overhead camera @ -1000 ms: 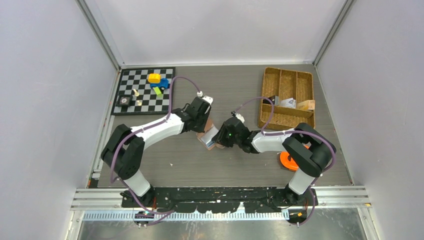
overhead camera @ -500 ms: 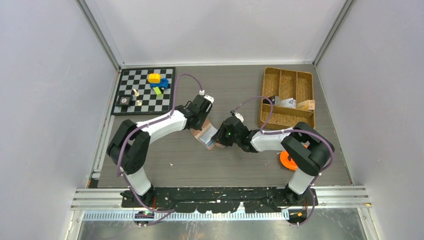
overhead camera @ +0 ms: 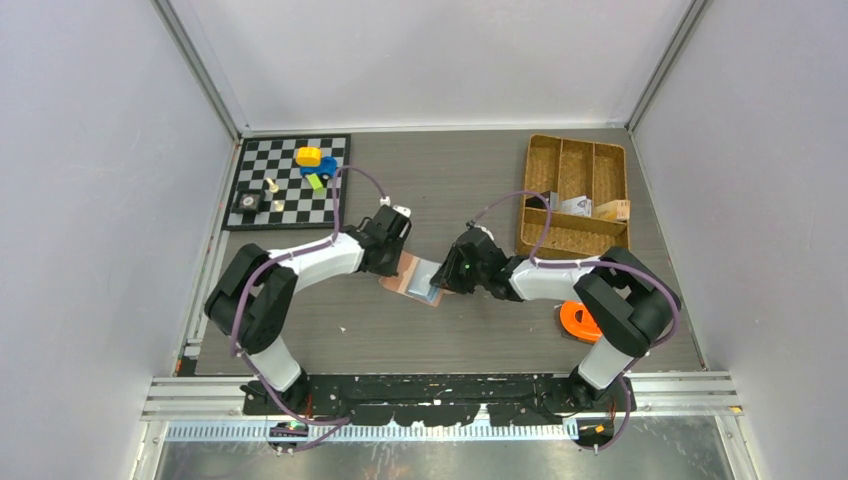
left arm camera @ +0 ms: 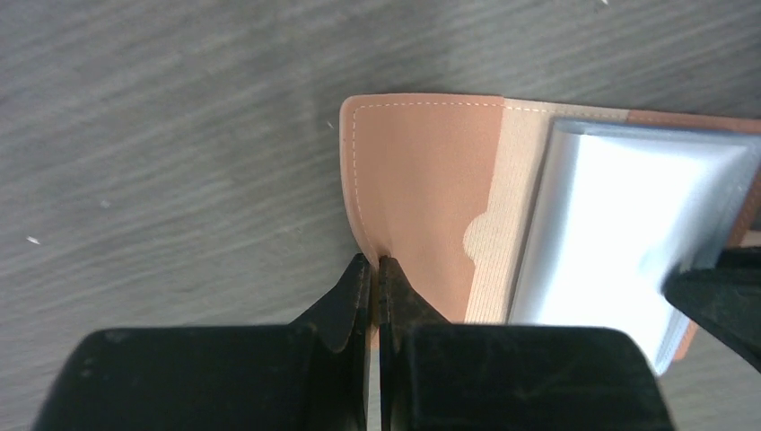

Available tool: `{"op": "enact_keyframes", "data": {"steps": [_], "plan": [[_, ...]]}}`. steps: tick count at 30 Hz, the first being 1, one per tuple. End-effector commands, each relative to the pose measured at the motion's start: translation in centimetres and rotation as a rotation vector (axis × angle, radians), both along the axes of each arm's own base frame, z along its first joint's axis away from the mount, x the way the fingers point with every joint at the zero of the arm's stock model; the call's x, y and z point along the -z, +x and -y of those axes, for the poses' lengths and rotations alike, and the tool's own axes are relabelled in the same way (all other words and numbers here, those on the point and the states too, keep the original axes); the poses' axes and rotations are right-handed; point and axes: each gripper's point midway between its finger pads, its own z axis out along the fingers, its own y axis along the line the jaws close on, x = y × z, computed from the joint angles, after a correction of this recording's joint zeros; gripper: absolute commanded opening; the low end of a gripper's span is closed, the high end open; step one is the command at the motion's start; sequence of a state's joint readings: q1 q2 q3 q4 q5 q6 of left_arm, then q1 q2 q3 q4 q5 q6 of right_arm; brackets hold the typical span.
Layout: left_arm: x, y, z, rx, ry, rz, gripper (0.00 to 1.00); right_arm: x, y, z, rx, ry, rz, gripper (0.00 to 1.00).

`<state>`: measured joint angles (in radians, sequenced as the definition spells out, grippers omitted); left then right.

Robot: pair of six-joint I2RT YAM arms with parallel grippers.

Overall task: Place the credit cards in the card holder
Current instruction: Open the card holder at the center of the board.

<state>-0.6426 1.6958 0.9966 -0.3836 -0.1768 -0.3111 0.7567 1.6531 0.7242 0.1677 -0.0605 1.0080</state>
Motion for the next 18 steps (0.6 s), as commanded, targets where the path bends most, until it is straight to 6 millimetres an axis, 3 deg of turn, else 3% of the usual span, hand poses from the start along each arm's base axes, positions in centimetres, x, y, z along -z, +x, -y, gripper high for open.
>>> {"op": "enact_keyframes", "data": {"steps": [1,11,18], "plan": [[2.2,-6.0,2.4,-0.004,-0.180,-0.221,0.00,-0.4,-1.4,0.5,-0.060,-0.011,-0.020,0.29],[2.0,-7.3,4.5,-0.065,-0.272,-0.242,0.00,-4.4,-2.0,-0.6,-0.138,0.055,0.015,0.27],[1.5,-7.6,4.9,-0.091,-0.294,-0.238,0.00,-5.8,-2.1,-0.5,-0.150,0.064,0.045,0.28]]}}
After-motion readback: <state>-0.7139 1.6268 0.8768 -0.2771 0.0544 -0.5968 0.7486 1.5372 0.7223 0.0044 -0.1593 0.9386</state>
